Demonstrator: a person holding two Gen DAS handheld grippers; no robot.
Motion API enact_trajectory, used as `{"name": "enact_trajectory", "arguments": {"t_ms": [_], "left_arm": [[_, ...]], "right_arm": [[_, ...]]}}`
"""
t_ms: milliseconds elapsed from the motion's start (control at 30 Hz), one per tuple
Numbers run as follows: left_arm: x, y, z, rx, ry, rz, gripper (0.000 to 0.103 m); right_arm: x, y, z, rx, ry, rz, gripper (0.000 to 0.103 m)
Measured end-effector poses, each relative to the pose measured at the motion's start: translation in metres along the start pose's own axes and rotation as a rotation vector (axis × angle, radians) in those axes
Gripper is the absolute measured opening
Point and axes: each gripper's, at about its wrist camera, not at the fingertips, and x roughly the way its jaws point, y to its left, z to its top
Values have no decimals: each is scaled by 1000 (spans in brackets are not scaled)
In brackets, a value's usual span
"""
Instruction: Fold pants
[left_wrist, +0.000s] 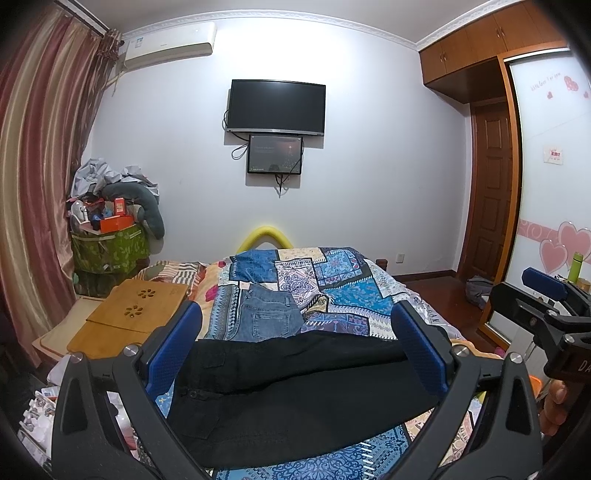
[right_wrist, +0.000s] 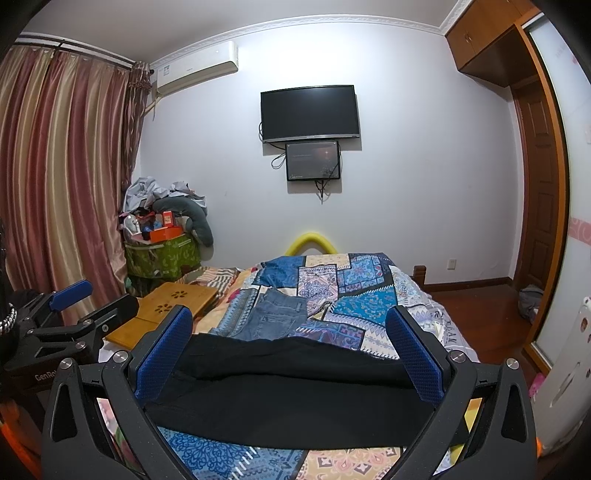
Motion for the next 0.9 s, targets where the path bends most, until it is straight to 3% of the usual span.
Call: {"name": "enact_trajectory", "arguments": {"t_ms": [433,700,900], "left_arm": [[19,4,1,2,26,1,103],[91,28,-7,-26,138,-7,103],[164,51,-17,-36,245,39,103]], "right_arm": [[23,0,-3,1,31,2,103],[72,-11,-14,2,106,-12,103],[124,-27,-29,20,199,-17,103]]}}
